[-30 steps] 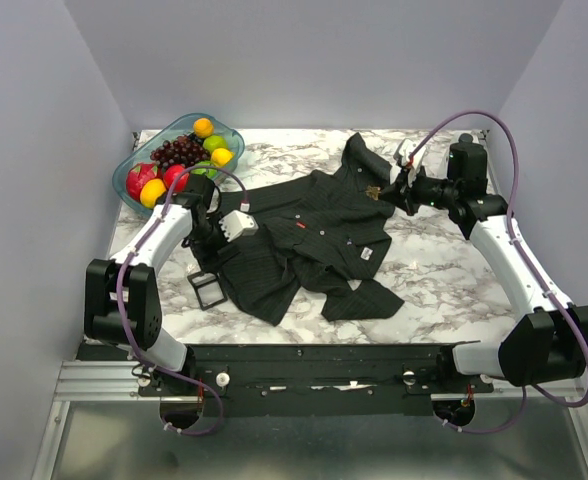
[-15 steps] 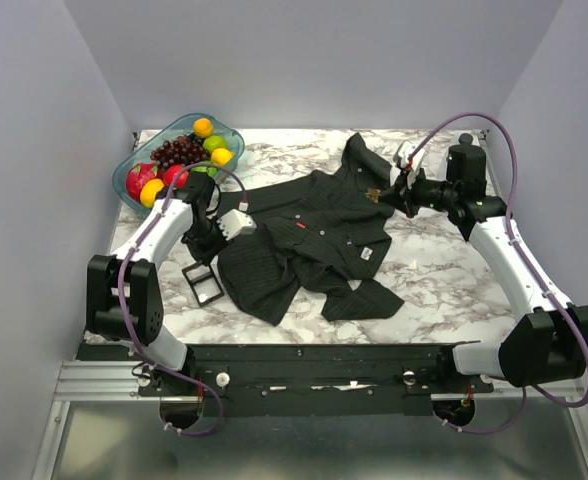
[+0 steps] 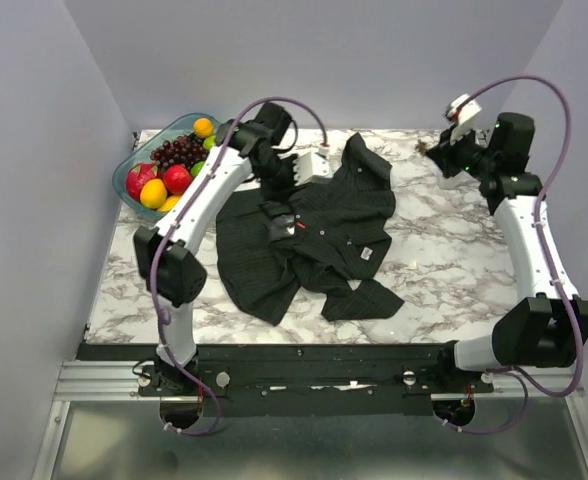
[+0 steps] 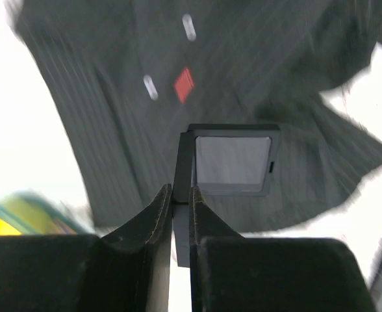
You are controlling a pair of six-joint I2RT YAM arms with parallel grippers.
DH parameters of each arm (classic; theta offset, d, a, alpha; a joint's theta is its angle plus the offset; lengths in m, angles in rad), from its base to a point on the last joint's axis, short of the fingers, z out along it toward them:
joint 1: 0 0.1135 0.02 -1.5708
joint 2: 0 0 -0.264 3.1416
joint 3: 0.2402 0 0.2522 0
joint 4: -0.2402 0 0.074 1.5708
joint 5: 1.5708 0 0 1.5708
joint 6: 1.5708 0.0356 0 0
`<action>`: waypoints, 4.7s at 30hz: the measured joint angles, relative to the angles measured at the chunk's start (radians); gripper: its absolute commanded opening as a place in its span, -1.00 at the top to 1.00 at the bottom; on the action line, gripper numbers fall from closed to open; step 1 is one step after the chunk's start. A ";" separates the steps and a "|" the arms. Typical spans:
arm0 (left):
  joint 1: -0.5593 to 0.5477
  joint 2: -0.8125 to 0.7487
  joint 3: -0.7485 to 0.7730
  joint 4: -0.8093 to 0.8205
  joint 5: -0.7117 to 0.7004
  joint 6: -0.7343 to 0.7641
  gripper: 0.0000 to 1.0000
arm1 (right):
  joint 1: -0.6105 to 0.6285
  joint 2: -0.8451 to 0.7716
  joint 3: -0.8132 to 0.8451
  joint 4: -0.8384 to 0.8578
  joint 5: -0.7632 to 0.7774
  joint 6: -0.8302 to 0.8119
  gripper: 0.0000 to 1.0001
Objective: Remove the brooch from the garment
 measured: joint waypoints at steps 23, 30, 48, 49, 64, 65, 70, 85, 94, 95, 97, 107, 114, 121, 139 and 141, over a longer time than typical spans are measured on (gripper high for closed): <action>-0.375 0.473 0.337 0.558 0.053 0.145 1.00 | -0.233 -0.093 0.005 -0.226 0.199 -0.005 0.99; -0.491 0.504 0.293 0.720 0.051 0.136 1.00 | -0.319 -0.093 -0.009 -0.233 0.203 -0.005 0.99; -0.537 0.504 0.184 0.813 0.004 0.121 -0.23 | -0.358 -0.138 -0.121 -0.239 0.145 -0.005 0.99; -0.537 0.504 0.183 0.823 0.004 0.117 -0.24 | -0.359 -0.138 -0.124 -0.239 0.143 -0.005 0.99; -0.510 0.465 0.138 0.906 0.088 -0.111 -0.97 | -0.371 -0.156 -0.161 -0.333 -0.045 -0.173 0.99; -0.499 0.422 0.075 0.904 0.109 -0.156 -0.97 | -0.371 -0.160 -0.161 -0.372 -0.092 -0.225 0.99; -0.390 0.067 -0.281 0.926 0.182 -0.378 -0.97 | -0.295 -0.186 -0.172 -0.577 -0.218 -0.478 0.99; 0.024 -0.388 -0.634 0.797 0.175 -0.616 -0.97 | 0.130 -0.133 -0.435 -0.352 0.191 -0.417 0.99; 0.056 -0.381 -0.636 0.791 0.145 -0.620 -0.97 | 0.152 -0.020 -0.435 -0.256 0.325 -0.462 0.99; 0.056 -0.378 -0.632 0.790 0.145 -0.620 -0.97 | 0.155 -0.008 -0.435 -0.246 0.333 -0.470 0.99; 0.057 -0.365 -0.619 0.789 0.144 -0.620 -0.97 | 0.162 0.017 -0.435 -0.225 0.359 -0.487 0.99; 0.059 -0.321 -0.581 0.775 0.145 -0.613 -0.97 | 0.179 0.045 -0.445 -0.151 0.438 -0.555 0.99; 0.064 -0.289 -0.568 0.765 0.145 -0.612 -0.97 | 0.193 0.045 -0.488 -0.141 0.451 -0.579 0.99; 0.066 -0.272 -0.547 0.760 0.145 -0.613 -0.97 | 0.206 0.045 -0.539 -0.095 0.474 -0.618 0.96; 0.066 -0.272 -0.547 0.761 0.151 -0.630 -0.97 | 0.215 0.026 -0.558 -0.058 0.537 -0.645 0.99; 0.066 -0.272 -0.547 0.761 0.155 -0.634 -0.97 | 0.215 0.025 -0.560 -0.052 0.543 -0.645 0.99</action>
